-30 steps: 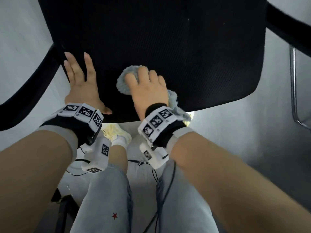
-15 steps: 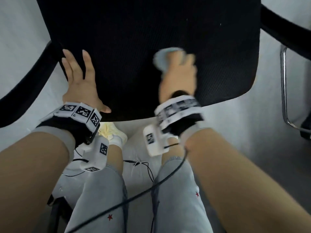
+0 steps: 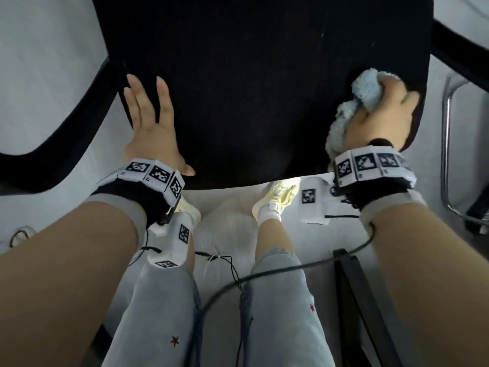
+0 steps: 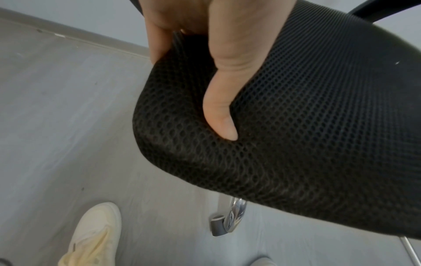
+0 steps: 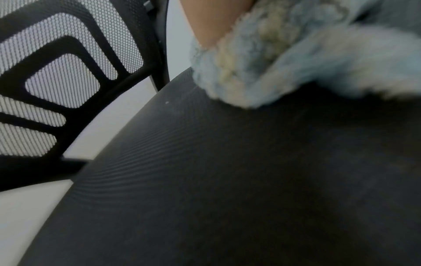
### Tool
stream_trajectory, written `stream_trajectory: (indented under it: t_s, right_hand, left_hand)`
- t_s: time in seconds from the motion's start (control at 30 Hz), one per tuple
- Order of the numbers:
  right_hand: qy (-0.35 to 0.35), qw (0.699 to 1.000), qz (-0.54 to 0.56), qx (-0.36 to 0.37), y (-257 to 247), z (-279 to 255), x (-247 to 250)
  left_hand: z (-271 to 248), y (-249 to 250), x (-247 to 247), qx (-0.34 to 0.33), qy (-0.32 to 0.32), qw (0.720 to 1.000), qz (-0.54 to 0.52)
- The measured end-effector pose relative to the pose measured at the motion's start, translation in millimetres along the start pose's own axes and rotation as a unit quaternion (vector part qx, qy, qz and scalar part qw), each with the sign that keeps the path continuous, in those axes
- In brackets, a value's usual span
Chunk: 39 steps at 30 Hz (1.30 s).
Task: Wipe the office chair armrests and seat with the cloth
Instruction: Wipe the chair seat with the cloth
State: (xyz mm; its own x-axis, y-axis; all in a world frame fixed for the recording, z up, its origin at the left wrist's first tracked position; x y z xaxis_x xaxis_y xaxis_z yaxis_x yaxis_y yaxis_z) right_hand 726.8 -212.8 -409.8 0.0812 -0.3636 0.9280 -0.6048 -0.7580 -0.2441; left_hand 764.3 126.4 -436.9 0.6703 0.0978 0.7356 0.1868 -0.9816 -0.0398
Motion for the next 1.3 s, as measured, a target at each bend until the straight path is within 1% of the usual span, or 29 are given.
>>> stream_trajectory:
  t_s: [0.03, 0.07, 0.1, 0.17, 0.23, 0.3, 0.33, 0.37, 0.4, 0.47, 0.5, 0.57, 0.6, 0.63, 0.67, 0.73, 0.77, 0.8, 0.83, 0.87, 0.9, 0.93, 0.97, 1.03, 1.07, 1.13, 1.17, 1.23, 1.3]
  right_hand:
    - [-0.012, 0.999, 0.008, -0.03, -13, -5, -15]
    - [-0.034, 0.999, 0.015, -0.027, -37, -13, -32]
    - [-0.065, 0.998, 0.017, 0.007, -70, -27, -52]
    - [-0.111, 0.982, 0.011, 0.154, -140, -66, -86]
    - [-0.163, 0.94, 0.018, 0.299, -185, -105, -98]
    - [-0.206, 0.897, 0.02, 0.39, -187, -108, -91]
    - [-0.204, 0.893, 0.006, 0.402, -177, -95, -82]
    - [-0.183, 0.905, -0.015, 0.383, -160, -74, -71]
    - [-0.155, 0.928, -0.042, 0.337, -135, -47, -56]
    - [-0.089, 0.972, -0.065, 0.207, -73, 4, -19]
    - [-0.046, 0.988, -0.043, 0.142, -48, 20, 0]
    - [0.01, 0.998, -0.042, 0.055, -29, 32, 9]
    - [0.022, 1.0, -0.02, 0.008, -31, 29, -5]
    - [-0.017, 0.999, -0.034, -0.005, -29, 29, -29]
    - [-0.065, 0.993, -0.046, 0.09, -28, 29, -57]
    - [-0.054, 0.969, -0.147, 0.192, -45, 40, -178]
    - [-0.084, 0.953, -0.155, 0.247, -71, 29, -213]
    - [-0.105, 0.936, -0.142, 0.305, -95, 10, -212]
    - [-0.143, 0.924, -0.113, 0.336, -123, -9, -174]
    - [-0.167, 0.924, -0.085, 0.333, -149, -25, -122]
    - [-0.181, 0.921, -0.077, 0.336, -164, -37, -96]
    - [-0.163, 0.929, -0.066, 0.326, -156, -32, -66]
    - [-0.129, 0.948, -0.058, 0.285, -135, -10, -34]
    - [-0.062, 0.986, -0.028, 0.153, -82, 41, -5]
    - [-0.037, 0.994, -0.02, 0.104, -63, 53, 3]
    - [-0.04, 0.998, -0.023, 0.031, -57, 50, 1]
    - [-0.043, 0.999, -0.014, 0.022, -70, 41, -6]
    - [-0.094, 0.992, 0.001, 0.085, -121, 17, -41]
    - [-0.18, 0.958, -0.038, 0.222, -176, -27, -80]
  left_hand:
    - [-1, 0, -1, 0.0, 0.004, 1.0, -0.006]
    - [-2, 1, -2, 0.001, 0.007, 1.0, -0.01]
    - [-2, 1, -2, 0.0, 0.006, 1.0, -0.012]
    - [-1, -2, -3, -0.003, -0.001, 1.0, -0.012]
    - [1, -6, -3, -0.008, -0.011, 1.0, -0.014]
    - [1, -9, -2, -0.005, -0.019, 1.0, -0.008]
    - [1, -11, -2, -0.001, -0.021, 1.0, -0.002]
    - [0, -10, -2, 0.002, -0.023, 1.0, 0.002]
    - [-1, -9, -2, 0.004, -0.023, 1.0, 0.003]
    - [-1, -8, -2, 0.005, -0.017, 1.0, 0.002]
    - [-1, -7, -3, 0.007, -0.014, 1.0, 0.003]
    - [-1, -8, -3, 0.01, -0.009, 1.0, 0.0]
    - [-2, -7, -3, 0.01, -0.008, 1.0, -0.003]
    - [-2, -6, -3, 0.01, -0.008, 1.0, -0.006]
    - [-3, -7, -3, 0.01, -0.007, 1.0, -0.007]
    - [-3, -9, -2, 0.01, -0.005, 1.0, -0.004]
    - [-3, -10, -1, 0.009, -0.007, 1.0, -0.002]
    - [-3, -12, -1, 0.007, -0.011, 1.0, 0.0]
    - [-3, -13, -1, 0.006, -0.017, 1.0, 0.001]
    - [-3, -15, 0, 0.006, -0.022, 1.0, 0.002]
    - [-3, -16, 0, 0.006, -0.025, 1.0, 0.001]
    - [-3, -15, 0, 0.005, -0.027, 1.0, -0.001]
    - [-3, -14, -1, 0.005, -0.029, 1.0, -0.004]
    - [-3, -11, -3, 0.006, -0.028, 1.0, -0.007]
    - [-3, -10, -3, 0.008, -0.024, 1.0, -0.006]
    - [-4, -5, -3, 0.009, -0.019, 1.0, -0.001]
    - [-4, -3, -4, 0.01, -0.019, 1.0, 0.0]
    - [-3, -3, -3, 0.016, -0.018, 1.0, 0.003]
    - [-3, -5, -1, 0.015, -0.017, 1.0, 0.003]
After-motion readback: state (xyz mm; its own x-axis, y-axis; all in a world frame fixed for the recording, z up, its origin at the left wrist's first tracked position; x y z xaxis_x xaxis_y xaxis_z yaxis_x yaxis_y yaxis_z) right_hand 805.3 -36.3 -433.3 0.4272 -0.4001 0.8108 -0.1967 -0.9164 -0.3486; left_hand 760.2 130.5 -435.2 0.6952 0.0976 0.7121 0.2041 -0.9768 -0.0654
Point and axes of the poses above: each hand's wrist, its own z-axis towards the middle knuckle, its own x-axis out of the back of the hand, y = z × x, the point moved 8 cm from there along z, towards the middle knuckle, and after that the axes turned 10 degrees about x, right-handed, at the moved point
